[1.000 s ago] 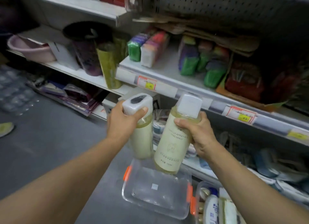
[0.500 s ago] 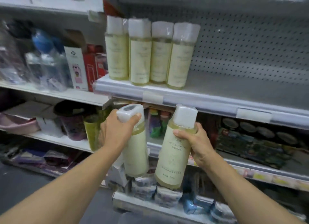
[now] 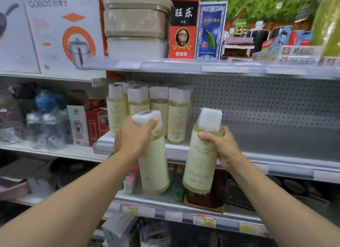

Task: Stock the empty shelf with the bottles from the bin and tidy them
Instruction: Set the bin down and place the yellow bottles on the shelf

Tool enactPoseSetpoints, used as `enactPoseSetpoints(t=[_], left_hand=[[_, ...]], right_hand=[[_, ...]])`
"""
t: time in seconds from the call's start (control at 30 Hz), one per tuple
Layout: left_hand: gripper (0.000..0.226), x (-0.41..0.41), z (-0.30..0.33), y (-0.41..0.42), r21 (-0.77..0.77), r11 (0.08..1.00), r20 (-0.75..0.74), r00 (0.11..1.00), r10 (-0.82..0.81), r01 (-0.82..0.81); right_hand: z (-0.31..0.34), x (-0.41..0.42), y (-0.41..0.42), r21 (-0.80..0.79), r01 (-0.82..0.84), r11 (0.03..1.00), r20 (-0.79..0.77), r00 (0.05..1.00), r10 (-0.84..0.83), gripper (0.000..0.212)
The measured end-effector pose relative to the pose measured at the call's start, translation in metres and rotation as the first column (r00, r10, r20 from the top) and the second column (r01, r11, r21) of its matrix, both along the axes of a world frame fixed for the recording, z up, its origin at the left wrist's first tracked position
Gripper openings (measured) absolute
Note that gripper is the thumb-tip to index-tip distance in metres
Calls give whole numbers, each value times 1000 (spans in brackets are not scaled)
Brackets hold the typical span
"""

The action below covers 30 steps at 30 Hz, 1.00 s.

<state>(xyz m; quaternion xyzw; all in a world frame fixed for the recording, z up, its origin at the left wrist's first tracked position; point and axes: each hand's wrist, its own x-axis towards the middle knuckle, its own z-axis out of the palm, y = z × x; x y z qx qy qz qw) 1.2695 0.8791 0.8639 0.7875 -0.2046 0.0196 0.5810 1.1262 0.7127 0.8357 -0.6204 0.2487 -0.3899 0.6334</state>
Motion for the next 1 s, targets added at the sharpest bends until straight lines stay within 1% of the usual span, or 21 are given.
enactPoseSetpoints(t=[0.17, 0.27, 0.33, 0.37, 0.47, 0.5, 0.6, 0.7, 0.73, 0.87, 0.93, 1.0], left_hand=[[53, 2, 27, -25, -71, 997, 15, 1000, 12, -11], [54, 5, 36, -42, -119, 993, 8, 1000, -10, 10], [52, 8, 39, -52, -124, 992, 8, 1000, -4, 5], [51, 9, 39, -58, -120, 993, 12, 1000, 6, -5], [51, 10, 40, -70, -112, 993, 22, 999, 28, -25], [52, 10, 40, -74, -112, 993, 25, 999, 33, -30], [55, 12, 40, -82, -110, 993, 27, 999, 44, -41], [57, 14, 39, -89, -104, 993, 27, 998, 62, -59], [55, 15, 39, -91, -104, 993, 30, 997, 67, -63], [55, 18, 38, -99, -91, 993, 35, 996, 84, -80], [54, 19, 39, -102, -80, 993, 42, 995, 87, -83], [52, 19, 40, -105, -77, 993, 53, 994, 95, -91]], right_hand=[[28, 15, -38, -46, -10, 999, 21, 1000, 11, 51], [39, 26, -62, -47, -8, 999, 58, 998, 10, 51], [43, 34, -77, -32, -12, 999, 73, 997, 14, 51], [45, 38, -84, -26, -19, 999, 71, 997, 21, 55], [47, 50, -103, -8, -44, 999, 42, 998, 45, 92], [45, 55, -109, -5, -49, 999, 47, 998, 49, 93], [37, 67, -125, 10, -67, 998, 43, 997, 66, 82], [34, 78, -136, -29, -81, 996, -9, 997, 81, 62], [33, 81, -140, -47, -83, 995, -23, 996, 82, 60], [30, 92, -151, -129, -94, 987, -72, 994, 86, 62], [29, 98, -158, -141, -148, 979, -67, 988, 140, 63], [29, 102, -167, -120, -222, 968, -62, 974, 216, 63]])
